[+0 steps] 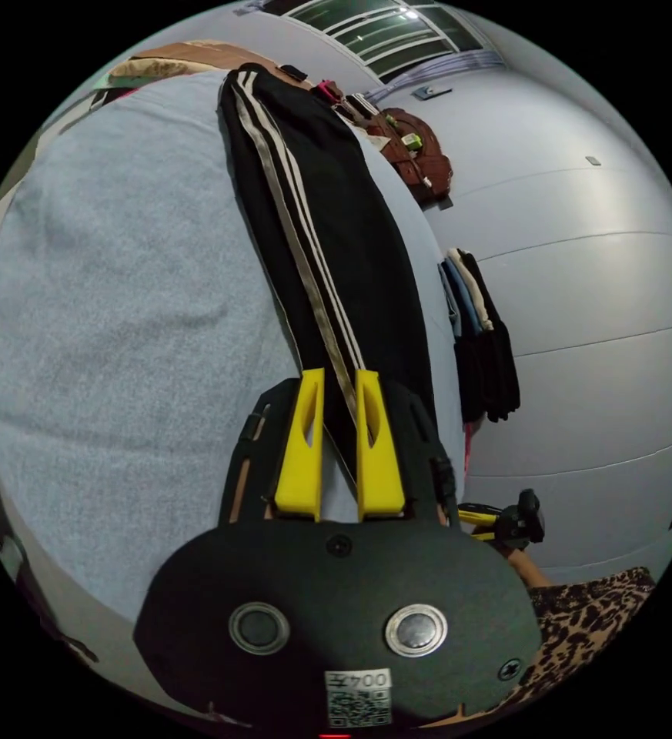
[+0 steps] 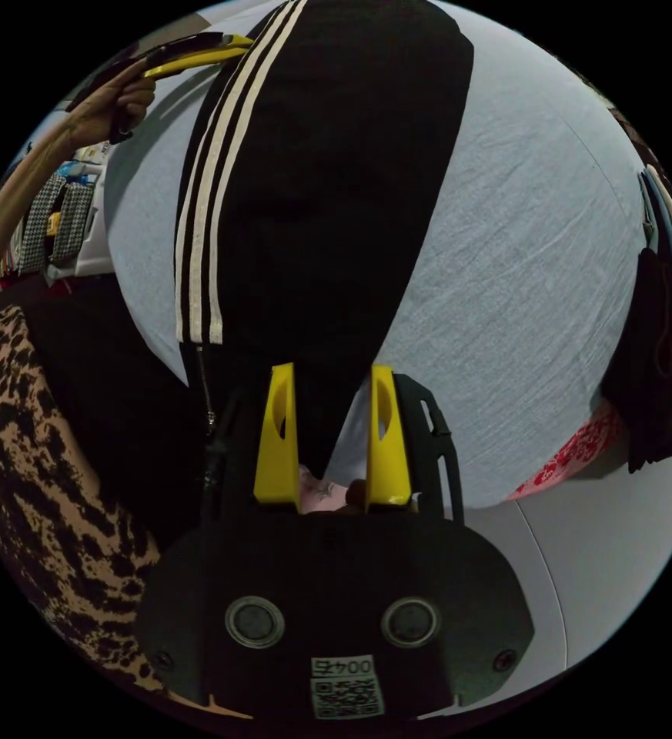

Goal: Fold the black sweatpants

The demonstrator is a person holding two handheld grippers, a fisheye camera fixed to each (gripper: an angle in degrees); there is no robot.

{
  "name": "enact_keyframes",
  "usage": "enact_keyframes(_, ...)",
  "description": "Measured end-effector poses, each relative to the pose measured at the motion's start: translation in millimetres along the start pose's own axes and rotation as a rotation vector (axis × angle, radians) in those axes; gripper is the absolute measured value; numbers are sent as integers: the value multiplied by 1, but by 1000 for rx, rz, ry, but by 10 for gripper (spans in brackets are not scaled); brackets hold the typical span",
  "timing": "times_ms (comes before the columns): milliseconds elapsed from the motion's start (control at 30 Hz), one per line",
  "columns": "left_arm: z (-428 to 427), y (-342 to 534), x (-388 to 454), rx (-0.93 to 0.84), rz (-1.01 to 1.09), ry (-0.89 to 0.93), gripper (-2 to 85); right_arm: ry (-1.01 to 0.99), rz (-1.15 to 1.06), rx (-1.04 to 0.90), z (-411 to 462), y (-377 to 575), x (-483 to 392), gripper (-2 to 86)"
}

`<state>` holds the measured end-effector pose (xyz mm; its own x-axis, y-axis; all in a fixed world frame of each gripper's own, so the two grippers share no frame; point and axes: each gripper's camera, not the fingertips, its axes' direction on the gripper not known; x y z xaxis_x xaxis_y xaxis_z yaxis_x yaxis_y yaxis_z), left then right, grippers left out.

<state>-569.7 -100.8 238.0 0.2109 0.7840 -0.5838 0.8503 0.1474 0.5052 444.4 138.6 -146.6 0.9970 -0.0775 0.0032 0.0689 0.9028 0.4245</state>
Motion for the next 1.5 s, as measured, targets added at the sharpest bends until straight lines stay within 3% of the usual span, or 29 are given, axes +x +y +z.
enact_keyframes(233, -2, -30, 17, -102, 72, 37, 67, -1, -15, -37, 1, -20, -5, 137)
enact_keyframes(633, -17, -68, 9, 3, -74, 187, 22, -5, -19, -34, 3, -36, -10, 138)
enact_keyframes(767, -43, -80, 55, 45, 56, 2, 13, -4, -19, -32, 3, -39, -11, 137)
enact_keyframes(867, -52, -80, 59, 51, 26, -131, 11, -13, -4, -13, 3, -38, -10, 137)
enact_keyframes(967, -45, -80, 25, 61, -102, -30, 12, -23, 10, 2, 3, -38, -9, 136)
enact_keyframes(1067, -48, -90, 22, 48, -83, 49, 17, -19, 14, 12, 3, -38, -10, 137)
enact_keyframes(1233, -81, -129, 20, 189, -42, 54, 30, -17, 17, 19, 1, -38, -10, 136)
enact_keyframes(1500, -81, -236, 12, 187, -53, 46, 64, -21, 20, 0, -3, -43, -8, 136)
